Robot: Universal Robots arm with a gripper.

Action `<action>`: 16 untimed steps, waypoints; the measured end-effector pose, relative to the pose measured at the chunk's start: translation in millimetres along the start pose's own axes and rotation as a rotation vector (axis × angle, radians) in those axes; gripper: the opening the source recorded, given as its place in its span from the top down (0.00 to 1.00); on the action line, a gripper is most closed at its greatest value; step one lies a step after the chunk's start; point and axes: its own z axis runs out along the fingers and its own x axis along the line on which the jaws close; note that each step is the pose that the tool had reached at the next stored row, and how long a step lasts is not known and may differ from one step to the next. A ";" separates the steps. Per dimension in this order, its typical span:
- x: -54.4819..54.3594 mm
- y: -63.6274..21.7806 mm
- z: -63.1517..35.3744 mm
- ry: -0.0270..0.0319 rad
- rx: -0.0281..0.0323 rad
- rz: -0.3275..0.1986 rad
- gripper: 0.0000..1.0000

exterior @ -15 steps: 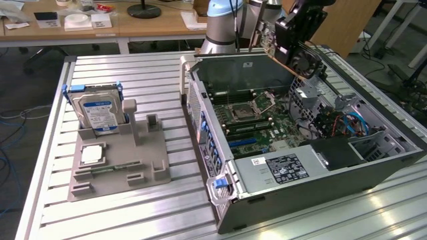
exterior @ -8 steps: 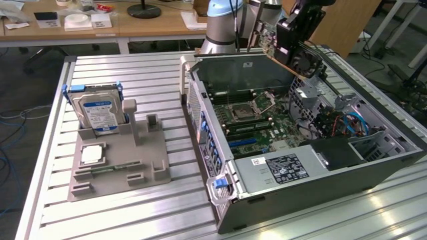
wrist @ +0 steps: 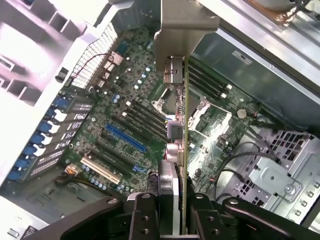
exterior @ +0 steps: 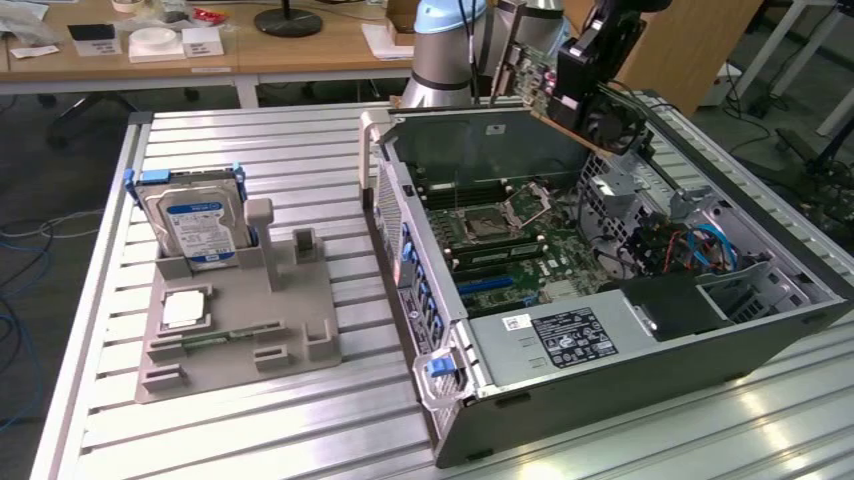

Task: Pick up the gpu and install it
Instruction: 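Insert the gpu into the slot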

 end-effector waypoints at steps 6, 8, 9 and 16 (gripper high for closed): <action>0.1 -0.1 0.0 0.0023 -0.0012 -0.067 0.72; 0.1 -0.1 0.0 0.0031 -0.0017 -0.092 0.72; 0.1 -0.1 0.0 0.0035 -0.0020 -0.105 0.72; 0.1 -0.1 0.0 0.0063 -0.0035 -0.188 0.72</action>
